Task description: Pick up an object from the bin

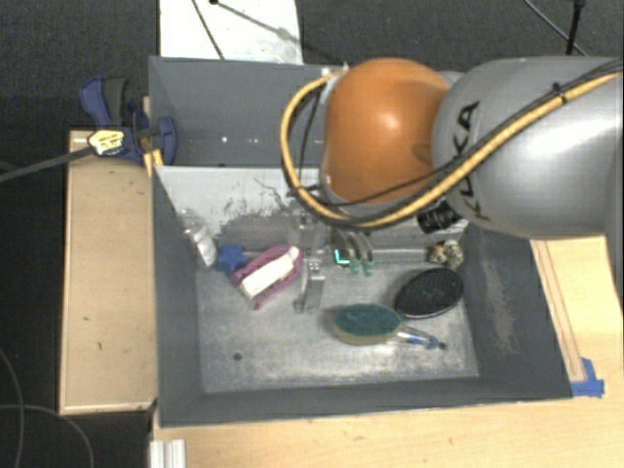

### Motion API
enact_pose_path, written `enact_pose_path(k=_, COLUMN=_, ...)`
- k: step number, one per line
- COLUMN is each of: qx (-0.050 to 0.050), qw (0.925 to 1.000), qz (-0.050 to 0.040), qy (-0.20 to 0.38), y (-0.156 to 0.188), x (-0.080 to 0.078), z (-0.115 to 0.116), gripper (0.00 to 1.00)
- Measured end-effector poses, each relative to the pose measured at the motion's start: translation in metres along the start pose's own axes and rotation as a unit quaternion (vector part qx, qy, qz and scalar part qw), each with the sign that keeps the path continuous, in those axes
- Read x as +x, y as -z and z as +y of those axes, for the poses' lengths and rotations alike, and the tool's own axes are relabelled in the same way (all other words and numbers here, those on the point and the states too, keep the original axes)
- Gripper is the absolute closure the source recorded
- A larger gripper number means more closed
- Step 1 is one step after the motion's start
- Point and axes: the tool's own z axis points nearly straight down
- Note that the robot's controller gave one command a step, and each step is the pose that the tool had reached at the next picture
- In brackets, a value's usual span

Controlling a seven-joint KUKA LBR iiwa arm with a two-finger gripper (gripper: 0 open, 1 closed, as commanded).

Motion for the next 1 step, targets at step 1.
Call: enact_pose_path(k=1, qx=0.002, qw=0.9999, qz=0.0015, qy=0.012, y=-0.0901, x=0.0237, z=-0.075, gripper=0.0)
